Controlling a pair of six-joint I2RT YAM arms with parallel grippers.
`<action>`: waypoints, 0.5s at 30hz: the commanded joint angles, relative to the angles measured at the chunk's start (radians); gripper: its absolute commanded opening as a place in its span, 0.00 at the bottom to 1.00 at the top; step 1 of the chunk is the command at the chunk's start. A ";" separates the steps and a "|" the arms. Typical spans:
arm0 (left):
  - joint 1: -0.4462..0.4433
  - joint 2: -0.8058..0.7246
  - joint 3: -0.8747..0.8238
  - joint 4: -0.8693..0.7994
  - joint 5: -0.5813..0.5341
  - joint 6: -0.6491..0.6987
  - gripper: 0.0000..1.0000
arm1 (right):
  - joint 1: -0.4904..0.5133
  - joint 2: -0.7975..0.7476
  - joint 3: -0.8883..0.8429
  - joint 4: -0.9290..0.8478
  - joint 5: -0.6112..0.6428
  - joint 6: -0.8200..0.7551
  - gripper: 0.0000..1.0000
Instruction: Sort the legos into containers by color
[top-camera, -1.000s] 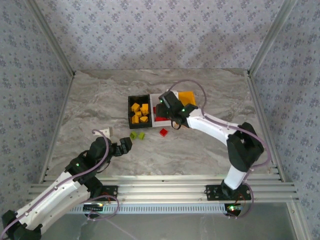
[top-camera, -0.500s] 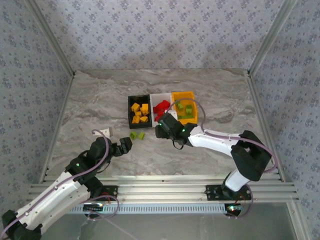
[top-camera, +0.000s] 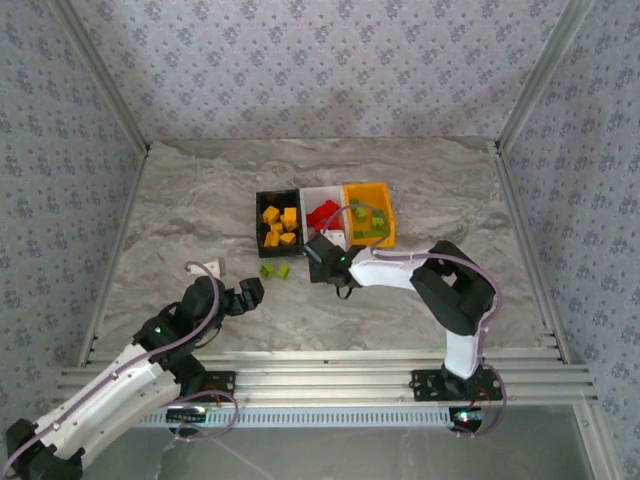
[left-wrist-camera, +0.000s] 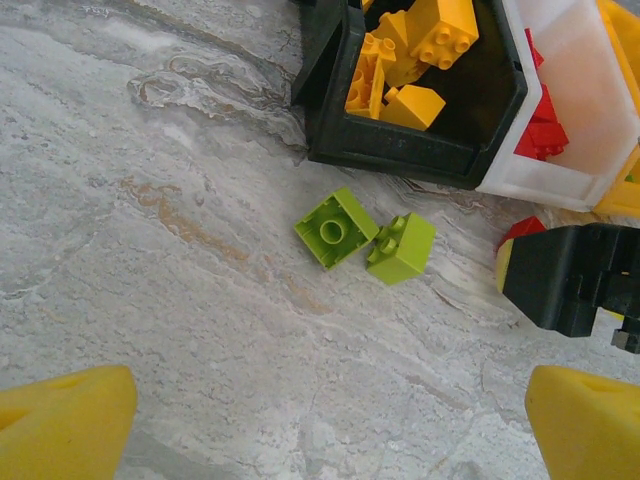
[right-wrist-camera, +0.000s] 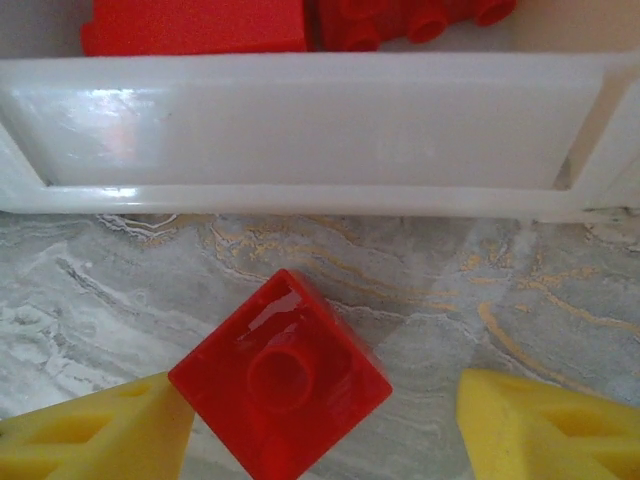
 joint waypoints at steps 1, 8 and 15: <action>0.005 -0.002 -0.005 0.016 -0.015 -0.003 1.00 | -0.011 0.067 0.039 0.008 0.053 0.011 0.69; 0.008 0.010 -0.008 0.022 -0.014 -0.001 1.00 | -0.012 0.097 0.064 0.061 0.048 -0.046 0.61; 0.010 0.040 0.000 0.037 -0.007 0.002 1.00 | -0.007 0.114 0.095 0.043 0.120 -0.073 0.66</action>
